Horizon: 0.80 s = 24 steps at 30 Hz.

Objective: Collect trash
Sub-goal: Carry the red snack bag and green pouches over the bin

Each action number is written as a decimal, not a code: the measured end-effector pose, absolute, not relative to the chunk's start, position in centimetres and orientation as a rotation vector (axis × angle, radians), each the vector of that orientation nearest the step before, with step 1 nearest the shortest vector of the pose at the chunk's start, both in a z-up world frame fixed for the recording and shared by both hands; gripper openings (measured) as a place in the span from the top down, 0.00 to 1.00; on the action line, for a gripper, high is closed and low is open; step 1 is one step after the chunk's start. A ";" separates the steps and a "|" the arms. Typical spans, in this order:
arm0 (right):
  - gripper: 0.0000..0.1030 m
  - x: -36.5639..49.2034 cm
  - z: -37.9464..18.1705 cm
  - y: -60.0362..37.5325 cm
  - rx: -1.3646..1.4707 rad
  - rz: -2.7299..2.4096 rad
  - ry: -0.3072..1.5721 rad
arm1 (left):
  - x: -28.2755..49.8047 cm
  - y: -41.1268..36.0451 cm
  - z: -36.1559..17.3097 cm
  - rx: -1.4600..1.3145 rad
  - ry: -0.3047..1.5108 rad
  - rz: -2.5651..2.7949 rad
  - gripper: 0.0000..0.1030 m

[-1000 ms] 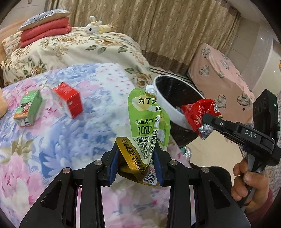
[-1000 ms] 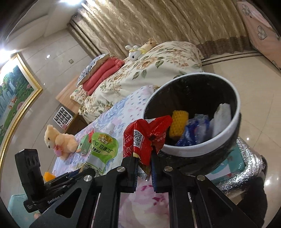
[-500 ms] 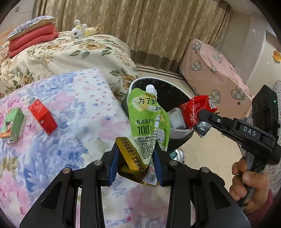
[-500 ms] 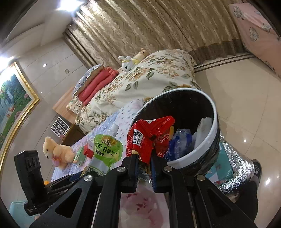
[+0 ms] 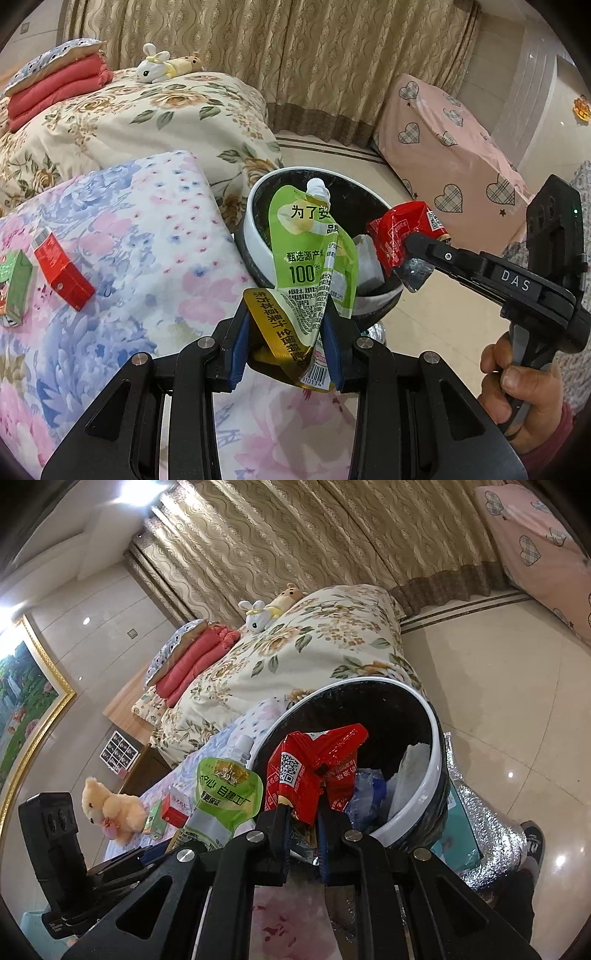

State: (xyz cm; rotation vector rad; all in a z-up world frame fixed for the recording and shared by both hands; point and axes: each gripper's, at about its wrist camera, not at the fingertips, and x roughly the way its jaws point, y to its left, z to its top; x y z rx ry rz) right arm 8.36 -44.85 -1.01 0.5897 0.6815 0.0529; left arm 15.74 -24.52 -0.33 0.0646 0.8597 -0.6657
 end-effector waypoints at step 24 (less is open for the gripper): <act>0.89 10.4 -1.5 -46.2 0.591 0.034 0.711 | 17.8 -26.9 -0.3 0.093 0.877 -0.660 0.68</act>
